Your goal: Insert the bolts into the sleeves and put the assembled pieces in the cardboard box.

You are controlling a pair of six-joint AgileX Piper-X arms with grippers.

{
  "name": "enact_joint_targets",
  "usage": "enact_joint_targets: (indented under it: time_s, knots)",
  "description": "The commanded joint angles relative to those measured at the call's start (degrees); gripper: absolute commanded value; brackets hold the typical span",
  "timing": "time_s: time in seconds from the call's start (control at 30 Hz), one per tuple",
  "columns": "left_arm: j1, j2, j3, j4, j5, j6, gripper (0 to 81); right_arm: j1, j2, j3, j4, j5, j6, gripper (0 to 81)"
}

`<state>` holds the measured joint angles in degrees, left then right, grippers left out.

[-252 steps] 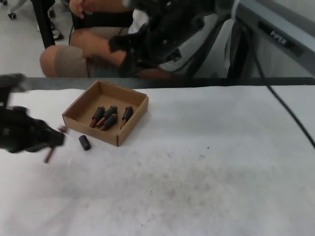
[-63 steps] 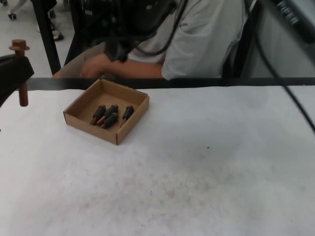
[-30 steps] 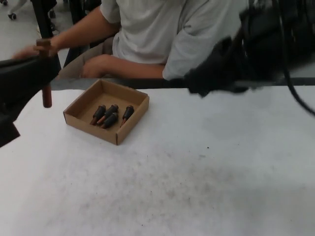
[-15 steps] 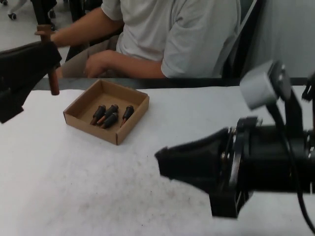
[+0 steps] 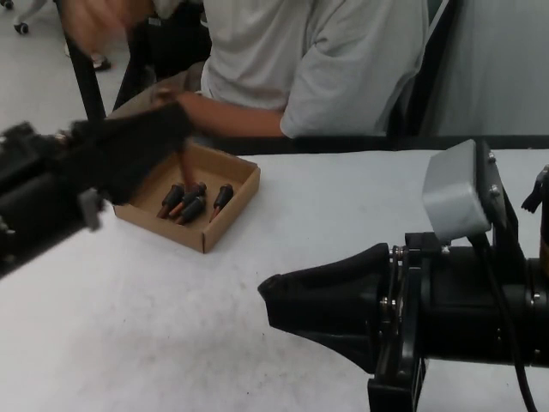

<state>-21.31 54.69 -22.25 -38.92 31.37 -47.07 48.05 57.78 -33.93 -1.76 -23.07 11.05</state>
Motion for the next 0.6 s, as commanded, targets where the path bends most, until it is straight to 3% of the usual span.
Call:
enact_joint_targets:
  time_s: [0.0,0.17,0.57]
  knots:
    - [-2.1,1.1,-0.1,-4.4,-0.4,-0.2,0.8,-0.4,0.2,-0.2,-1.1,0.1,-1.6,0.2]
    - [-2.7,1.8,-0.1,-7.6,0.2,7.7,0.8,-0.4,0.2,-0.2,-1.1,3.8,-6.4,0.2]
    - [-2.8,1.8,0.0,-8.6,2.3,9.9,0.8,-0.4,0.2,-0.2,-5.8,6.2,-8.6,0.2]
